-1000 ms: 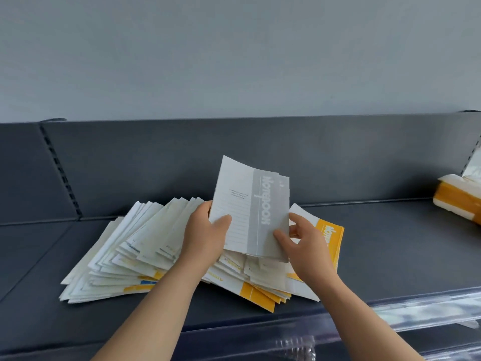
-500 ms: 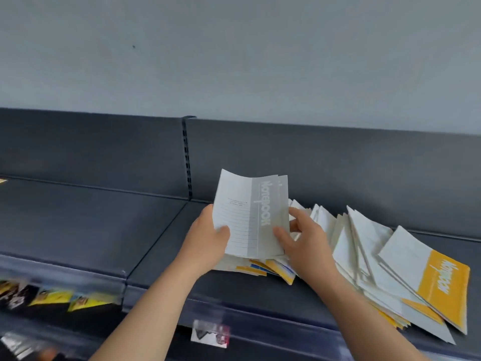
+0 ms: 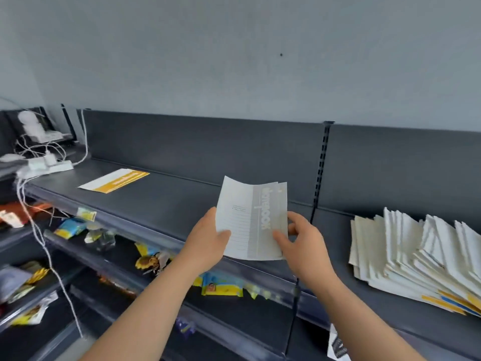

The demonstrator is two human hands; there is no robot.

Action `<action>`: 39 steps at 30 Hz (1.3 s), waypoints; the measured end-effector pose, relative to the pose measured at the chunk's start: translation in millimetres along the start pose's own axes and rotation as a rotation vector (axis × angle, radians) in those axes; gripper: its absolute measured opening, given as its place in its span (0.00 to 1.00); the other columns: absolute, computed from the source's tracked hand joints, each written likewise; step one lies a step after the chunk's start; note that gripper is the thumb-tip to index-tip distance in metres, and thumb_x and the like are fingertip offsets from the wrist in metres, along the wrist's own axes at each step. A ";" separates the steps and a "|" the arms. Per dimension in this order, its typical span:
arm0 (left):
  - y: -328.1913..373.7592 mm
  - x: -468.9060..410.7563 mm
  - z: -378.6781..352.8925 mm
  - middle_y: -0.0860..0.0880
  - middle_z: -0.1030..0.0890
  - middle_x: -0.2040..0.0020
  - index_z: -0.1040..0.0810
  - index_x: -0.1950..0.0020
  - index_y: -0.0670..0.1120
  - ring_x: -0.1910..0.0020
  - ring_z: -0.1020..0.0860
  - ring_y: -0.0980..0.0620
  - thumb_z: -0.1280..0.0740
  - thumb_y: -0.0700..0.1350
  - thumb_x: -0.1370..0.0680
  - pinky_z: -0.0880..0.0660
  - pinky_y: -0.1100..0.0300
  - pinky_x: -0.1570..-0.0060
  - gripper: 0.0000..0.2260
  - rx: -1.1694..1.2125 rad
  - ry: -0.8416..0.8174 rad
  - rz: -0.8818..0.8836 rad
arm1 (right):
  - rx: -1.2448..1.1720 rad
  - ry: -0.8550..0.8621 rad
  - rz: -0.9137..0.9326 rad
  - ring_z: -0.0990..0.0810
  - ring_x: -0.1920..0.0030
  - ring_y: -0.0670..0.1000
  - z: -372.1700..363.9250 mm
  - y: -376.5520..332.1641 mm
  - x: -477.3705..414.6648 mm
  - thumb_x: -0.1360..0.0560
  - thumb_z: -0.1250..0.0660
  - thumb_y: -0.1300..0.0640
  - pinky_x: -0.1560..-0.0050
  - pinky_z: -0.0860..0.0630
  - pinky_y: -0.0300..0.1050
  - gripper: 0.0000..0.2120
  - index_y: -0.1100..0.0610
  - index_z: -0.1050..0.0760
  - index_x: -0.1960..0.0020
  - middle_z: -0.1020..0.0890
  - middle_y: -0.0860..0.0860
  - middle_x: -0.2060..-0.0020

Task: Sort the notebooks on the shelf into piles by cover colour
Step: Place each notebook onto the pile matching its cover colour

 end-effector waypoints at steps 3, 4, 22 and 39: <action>-40.8 -8.2 38.5 0.55 0.26 0.42 0.31 0.34 0.48 0.46 0.29 0.56 0.40 0.38 0.21 0.35 0.72 0.62 0.15 -0.029 0.010 0.036 | -0.015 -0.037 0.005 0.21 0.57 0.44 -56.8 -16.1 -3.6 0.25 0.35 0.55 0.62 0.25 0.38 0.14 0.47 0.28 0.39 0.20 0.43 0.59; -52.8 -11.0 49.4 0.54 0.26 0.41 0.31 0.34 0.48 0.46 0.29 0.56 0.40 0.38 0.21 0.35 0.71 0.62 0.15 -0.043 0.012 0.041 | -0.019 -0.047 0.001 0.22 0.57 0.44 -74.0 -20.0 -5.6 0.24 0.35 0.55 0.63 0.26 0.36 0.15 0.47 0.28 0.38 0.20 0.43 0.59; -209.4 -147.7 138.6 0.52 0.24 0.39 0.29 0.36 0.48 0.47 0.28 0.57 0.41 0.38 0.21 0.31 0.64 0.54 0.14 -0.138 0.031 0.122 | 0.105 -0.209 -0.001 0.25 0.63 0.43 -270.4 -47.9 -142.9 0.24 0.35 0.54 0.66 0.32 0.33 0.16 0.51 0.29 0.37 0.26 0.42 0.65; -343.5 -270.5 192.4 0.52 0.23 0.43 0.28 0.37 0.48 0.47 0.25 0.53 0.41 0.41 0.22 0.28 0.60 0.52 0.14 -0.217 -0.158 0.163 | 0.304 -0.174 -0.120 0.23 0.55 0.53 -412.8 -59.8 -237.2 0.27 0.36 0.50 0.47 0.26 0.52 0.09 0.54 0.26 0.51 0.21 0.47 0.64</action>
Point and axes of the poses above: each hand's wrist, its own x-axis away from the middle knuckle, its own z-axis out of the back of the hand, y = z × x, the point moved 7 cm from there along -x, towards the middle knuckle
